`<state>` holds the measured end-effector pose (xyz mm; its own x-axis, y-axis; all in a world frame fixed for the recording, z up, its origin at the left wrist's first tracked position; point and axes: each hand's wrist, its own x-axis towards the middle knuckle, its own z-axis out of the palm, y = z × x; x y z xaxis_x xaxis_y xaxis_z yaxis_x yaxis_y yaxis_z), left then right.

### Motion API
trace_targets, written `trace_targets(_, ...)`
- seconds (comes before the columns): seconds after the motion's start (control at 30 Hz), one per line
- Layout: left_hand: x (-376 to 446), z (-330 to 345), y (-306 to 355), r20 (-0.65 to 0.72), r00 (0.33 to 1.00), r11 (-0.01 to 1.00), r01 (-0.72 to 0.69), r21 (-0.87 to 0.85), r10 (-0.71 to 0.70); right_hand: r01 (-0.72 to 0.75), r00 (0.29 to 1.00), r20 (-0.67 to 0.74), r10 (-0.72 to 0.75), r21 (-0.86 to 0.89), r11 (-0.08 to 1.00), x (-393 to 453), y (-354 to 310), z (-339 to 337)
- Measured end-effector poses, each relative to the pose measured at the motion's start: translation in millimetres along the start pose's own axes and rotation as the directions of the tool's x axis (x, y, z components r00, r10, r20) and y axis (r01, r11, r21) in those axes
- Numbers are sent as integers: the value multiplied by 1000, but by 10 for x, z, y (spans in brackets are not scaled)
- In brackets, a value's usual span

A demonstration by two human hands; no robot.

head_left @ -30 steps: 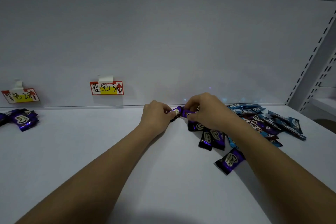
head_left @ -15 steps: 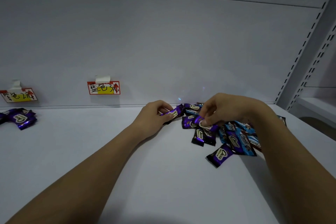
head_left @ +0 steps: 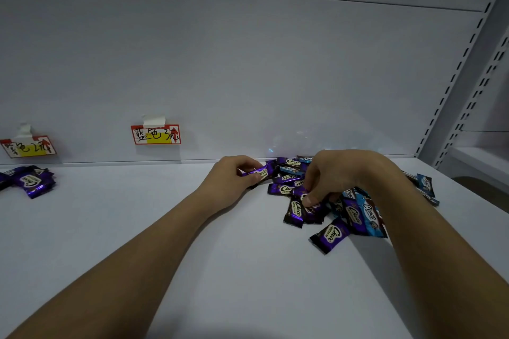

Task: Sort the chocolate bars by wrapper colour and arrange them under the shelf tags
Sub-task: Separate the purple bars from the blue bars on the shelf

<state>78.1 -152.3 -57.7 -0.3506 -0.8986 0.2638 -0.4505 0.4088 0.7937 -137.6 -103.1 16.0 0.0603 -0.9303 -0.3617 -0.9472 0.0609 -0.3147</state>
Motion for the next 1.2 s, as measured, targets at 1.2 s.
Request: trace_targets(1.2,-169,-484,93,-208,947,874,121,-470,-243,374,897,-439,-57,683,628,132,-637,388)
